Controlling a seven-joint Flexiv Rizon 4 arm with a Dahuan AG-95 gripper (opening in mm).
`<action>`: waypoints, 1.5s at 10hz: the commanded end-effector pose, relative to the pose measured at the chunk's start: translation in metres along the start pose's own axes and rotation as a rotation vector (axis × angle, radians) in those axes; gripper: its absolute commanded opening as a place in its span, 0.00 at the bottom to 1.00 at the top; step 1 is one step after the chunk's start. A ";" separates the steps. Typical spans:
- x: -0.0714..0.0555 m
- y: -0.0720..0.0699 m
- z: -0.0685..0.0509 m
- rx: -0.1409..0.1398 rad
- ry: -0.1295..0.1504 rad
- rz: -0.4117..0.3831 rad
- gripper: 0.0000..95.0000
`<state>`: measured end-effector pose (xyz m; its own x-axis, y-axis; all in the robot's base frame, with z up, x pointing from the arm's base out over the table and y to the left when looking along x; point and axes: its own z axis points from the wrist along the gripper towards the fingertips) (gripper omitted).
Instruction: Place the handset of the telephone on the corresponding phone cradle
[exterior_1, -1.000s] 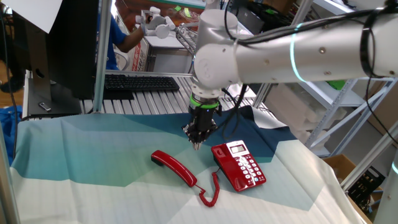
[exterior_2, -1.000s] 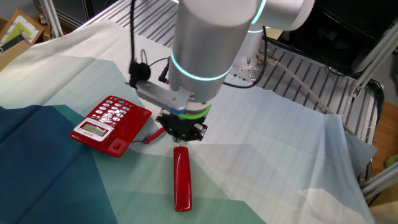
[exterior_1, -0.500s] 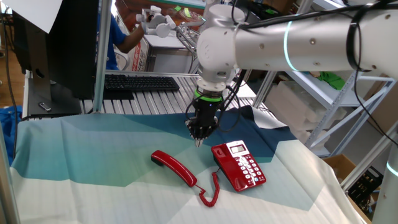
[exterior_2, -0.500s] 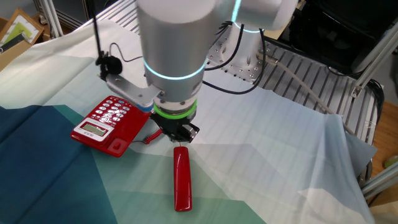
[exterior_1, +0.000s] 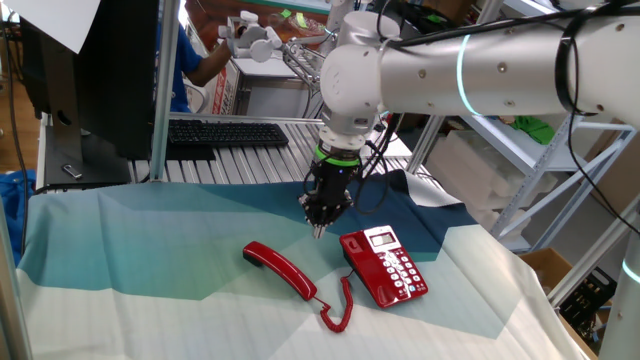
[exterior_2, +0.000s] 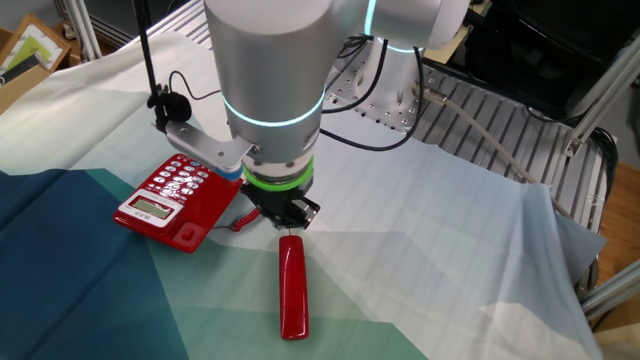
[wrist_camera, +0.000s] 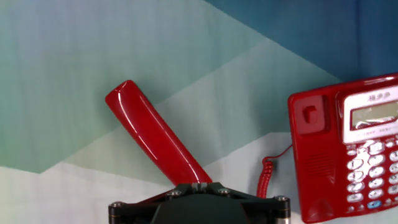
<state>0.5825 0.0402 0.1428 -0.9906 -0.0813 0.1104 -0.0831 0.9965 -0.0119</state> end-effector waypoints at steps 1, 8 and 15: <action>0.000 0.000 0.001 0.087 -0.050 -0.146 0.00; 0.000 0.000 0.005 0.084 -0.052 -0.143 0.00; -0.001 0.001 0.009 0.083 -0.062 -0.140 0.00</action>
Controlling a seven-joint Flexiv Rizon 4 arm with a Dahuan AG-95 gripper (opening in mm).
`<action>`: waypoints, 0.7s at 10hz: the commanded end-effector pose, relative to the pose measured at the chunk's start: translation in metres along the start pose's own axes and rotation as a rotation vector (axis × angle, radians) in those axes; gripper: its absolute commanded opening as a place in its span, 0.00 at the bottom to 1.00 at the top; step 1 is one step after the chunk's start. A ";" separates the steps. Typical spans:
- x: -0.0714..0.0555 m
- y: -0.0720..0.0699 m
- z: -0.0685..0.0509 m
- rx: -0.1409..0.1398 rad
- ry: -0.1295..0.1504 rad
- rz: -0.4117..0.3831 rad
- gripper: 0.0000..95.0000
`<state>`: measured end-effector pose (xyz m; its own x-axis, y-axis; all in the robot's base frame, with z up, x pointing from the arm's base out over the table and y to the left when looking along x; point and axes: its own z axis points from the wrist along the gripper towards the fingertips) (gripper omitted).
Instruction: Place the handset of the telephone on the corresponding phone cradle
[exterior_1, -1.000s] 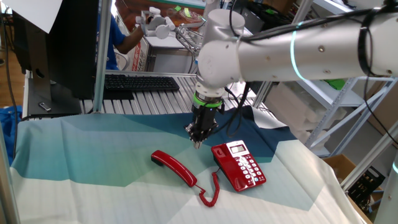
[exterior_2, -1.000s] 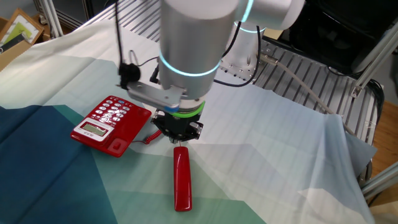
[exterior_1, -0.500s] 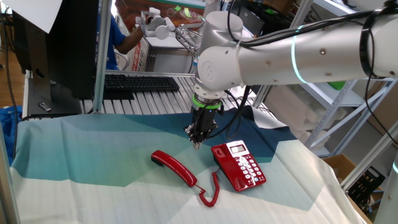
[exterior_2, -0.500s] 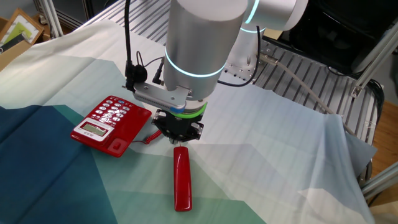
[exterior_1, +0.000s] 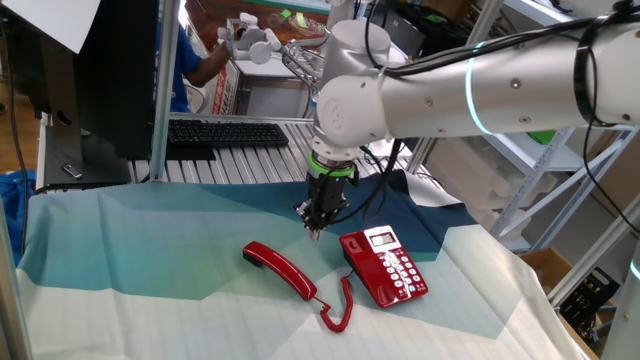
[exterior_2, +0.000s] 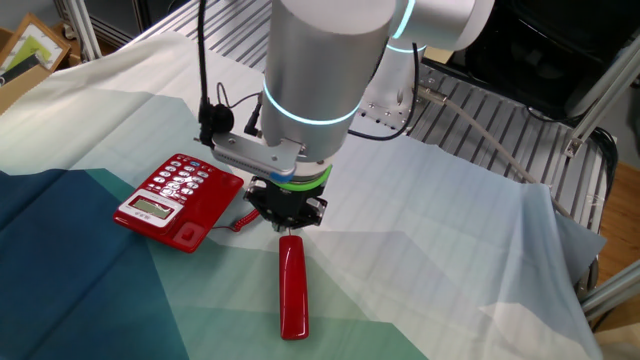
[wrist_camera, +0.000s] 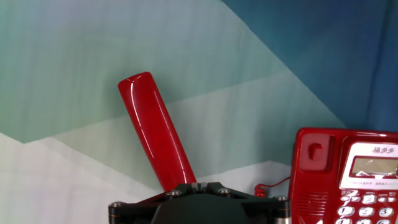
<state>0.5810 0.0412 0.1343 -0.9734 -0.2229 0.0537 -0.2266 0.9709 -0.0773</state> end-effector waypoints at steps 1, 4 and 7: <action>-0.001 0.000 0.000 0.008 0.002 0.003 0.00; -0.002 -0.001 0.000 0.020 0.005 0.006 0.00; -0.002 0.000 0.001 0.022 0.005 0.018 0.20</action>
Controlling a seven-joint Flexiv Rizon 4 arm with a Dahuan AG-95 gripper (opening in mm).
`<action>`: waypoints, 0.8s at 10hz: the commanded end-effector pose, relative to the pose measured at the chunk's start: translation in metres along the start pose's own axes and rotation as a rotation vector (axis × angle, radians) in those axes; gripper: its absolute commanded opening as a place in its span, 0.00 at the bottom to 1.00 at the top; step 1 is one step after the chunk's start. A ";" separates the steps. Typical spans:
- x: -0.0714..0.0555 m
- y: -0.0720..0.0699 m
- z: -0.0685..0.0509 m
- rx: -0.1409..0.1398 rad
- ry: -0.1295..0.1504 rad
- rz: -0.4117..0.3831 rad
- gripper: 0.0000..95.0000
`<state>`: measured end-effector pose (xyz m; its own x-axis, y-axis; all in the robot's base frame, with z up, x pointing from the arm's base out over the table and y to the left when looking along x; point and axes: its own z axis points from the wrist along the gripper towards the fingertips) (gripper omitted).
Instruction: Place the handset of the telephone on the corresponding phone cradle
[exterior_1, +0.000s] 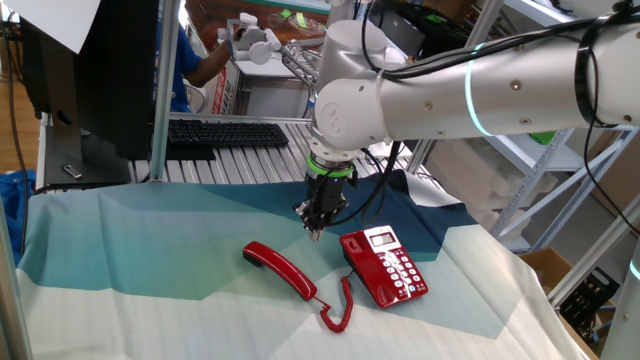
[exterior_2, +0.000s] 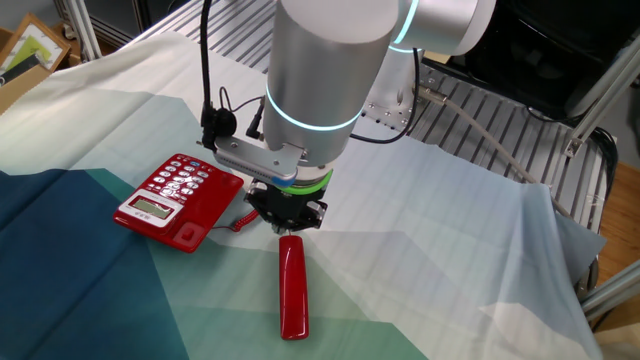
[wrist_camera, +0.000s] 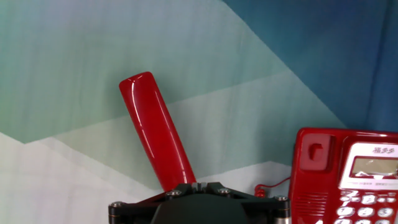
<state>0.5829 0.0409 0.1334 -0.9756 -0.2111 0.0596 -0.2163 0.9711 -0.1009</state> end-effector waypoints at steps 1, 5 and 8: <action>0.000 0.000 0.000 -0.001 -0.003 0.017 0.20; 0.000 0.001 0.002 -0.008 -0.005 0.033 0.60; 0.000 0.001 0.003 -0.018 -0.005 0.044 0.60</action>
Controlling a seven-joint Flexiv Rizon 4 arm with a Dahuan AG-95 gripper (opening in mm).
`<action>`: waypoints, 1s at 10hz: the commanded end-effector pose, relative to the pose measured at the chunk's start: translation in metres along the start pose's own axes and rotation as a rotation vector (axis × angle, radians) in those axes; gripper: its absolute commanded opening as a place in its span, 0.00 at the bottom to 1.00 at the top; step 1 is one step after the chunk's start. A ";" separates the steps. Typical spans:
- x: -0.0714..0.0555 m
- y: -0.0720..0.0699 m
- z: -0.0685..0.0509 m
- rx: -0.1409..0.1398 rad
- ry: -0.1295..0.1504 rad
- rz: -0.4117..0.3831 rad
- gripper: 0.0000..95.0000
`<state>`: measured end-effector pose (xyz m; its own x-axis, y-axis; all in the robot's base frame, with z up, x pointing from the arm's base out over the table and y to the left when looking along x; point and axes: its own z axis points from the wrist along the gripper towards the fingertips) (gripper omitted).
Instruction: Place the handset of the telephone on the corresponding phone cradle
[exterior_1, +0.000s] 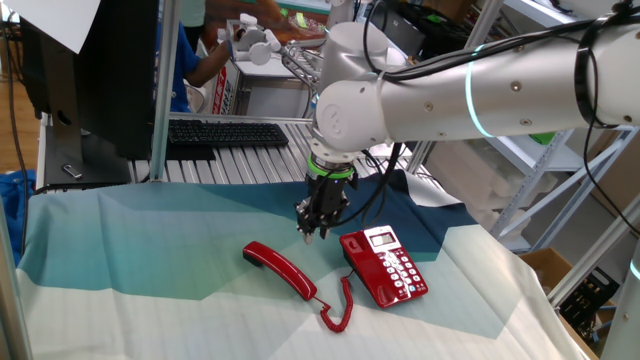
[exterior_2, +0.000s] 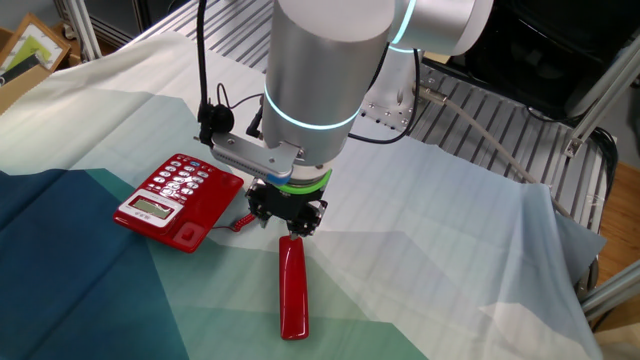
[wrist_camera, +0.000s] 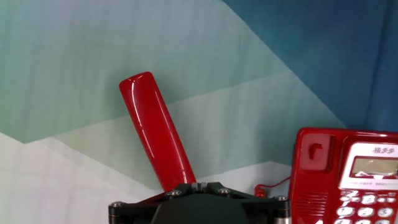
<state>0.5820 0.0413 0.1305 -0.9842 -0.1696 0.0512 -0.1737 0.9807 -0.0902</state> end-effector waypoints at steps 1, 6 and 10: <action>-0.001 0.000 0.000 -0.008 0.000 0.003 0.60; 0.000 0.000 0.001 -0.022 0.000 0.013 0.60; -0.001 0.000 0.001 -0.018 0.006 0.029 0.60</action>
<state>0.5816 0.0400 0.1296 -0.9888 -0.1393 0.0535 -0.1432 0.9867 -0.0768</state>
